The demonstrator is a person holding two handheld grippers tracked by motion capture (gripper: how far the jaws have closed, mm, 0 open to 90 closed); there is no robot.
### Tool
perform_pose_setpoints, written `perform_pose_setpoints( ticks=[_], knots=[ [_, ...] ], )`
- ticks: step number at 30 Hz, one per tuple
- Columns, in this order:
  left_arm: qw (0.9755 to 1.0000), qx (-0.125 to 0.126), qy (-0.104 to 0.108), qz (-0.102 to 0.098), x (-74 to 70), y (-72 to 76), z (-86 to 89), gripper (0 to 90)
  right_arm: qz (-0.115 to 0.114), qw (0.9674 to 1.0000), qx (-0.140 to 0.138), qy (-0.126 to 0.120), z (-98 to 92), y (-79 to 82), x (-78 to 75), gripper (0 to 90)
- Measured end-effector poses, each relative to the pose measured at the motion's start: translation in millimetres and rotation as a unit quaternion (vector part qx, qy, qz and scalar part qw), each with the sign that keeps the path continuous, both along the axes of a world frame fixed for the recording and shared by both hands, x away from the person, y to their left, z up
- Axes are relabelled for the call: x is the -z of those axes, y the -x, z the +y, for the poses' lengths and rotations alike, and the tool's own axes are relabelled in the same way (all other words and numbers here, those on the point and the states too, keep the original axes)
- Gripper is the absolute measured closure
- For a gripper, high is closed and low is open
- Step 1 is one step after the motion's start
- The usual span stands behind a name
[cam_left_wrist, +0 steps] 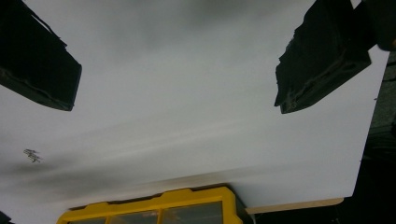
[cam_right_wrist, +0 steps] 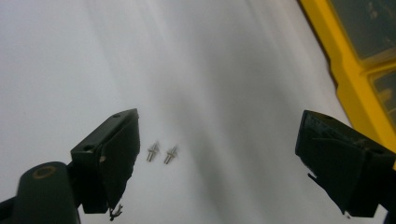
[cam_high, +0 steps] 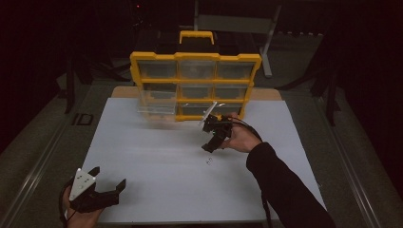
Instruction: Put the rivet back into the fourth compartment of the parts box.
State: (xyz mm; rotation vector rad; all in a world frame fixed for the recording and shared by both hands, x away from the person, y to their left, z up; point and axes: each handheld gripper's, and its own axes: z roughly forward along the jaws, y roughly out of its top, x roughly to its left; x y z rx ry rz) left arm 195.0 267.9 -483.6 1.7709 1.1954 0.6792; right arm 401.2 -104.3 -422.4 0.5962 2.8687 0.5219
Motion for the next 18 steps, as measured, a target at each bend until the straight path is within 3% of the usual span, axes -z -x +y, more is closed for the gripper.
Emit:
perform_pose_setpoints(
  ticks=[18],
  knots=[
    [1.0,0.0,0.001,0.0,0.0,0.0,-0.1,0.8,0.031,0.9981,0.015,0.05,-2.5,2.1,50.3,16.6]
  ],
)
